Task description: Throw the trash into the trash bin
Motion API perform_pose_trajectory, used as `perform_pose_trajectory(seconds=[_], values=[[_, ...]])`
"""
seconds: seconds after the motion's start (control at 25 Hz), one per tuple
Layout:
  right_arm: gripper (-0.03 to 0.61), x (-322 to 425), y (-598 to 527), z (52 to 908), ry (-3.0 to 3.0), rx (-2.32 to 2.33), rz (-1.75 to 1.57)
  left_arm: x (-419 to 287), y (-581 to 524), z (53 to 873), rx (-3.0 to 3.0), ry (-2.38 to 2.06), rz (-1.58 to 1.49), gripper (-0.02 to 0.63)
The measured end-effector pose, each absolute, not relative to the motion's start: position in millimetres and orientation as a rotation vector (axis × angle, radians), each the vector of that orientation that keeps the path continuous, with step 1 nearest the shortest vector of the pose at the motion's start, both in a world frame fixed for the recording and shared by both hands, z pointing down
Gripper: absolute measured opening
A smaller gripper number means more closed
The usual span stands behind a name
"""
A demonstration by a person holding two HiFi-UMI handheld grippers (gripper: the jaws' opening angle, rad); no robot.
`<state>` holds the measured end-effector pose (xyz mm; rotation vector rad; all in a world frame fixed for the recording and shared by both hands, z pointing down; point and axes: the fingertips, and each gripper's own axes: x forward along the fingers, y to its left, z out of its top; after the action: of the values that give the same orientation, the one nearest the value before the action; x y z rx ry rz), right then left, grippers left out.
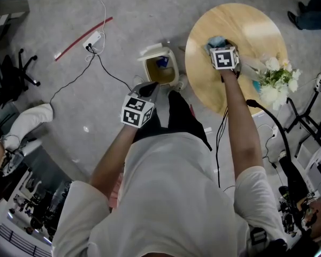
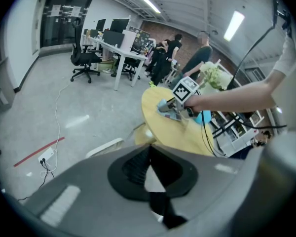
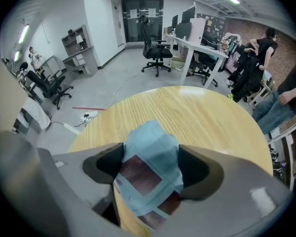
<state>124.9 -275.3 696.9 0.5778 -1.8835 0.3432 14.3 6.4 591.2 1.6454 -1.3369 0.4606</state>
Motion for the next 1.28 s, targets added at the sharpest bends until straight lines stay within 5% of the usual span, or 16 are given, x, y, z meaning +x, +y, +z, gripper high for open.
perform_pose_trajectory(seconds=[0.56, 1.28], values=[[0.275, 130.1, -253.7, 677.4, -1.905, 0.539, 0.313, 14.1, 11.1, 578.7, 1.660, -1.353, 0.459, 0.005], [0.256, 151.8, -212.3, 642.7, -1.933, 0.512, 0.365, 15.1, 7.8, 551.1, 1.715, -1.389, 0.454, 0.005]])
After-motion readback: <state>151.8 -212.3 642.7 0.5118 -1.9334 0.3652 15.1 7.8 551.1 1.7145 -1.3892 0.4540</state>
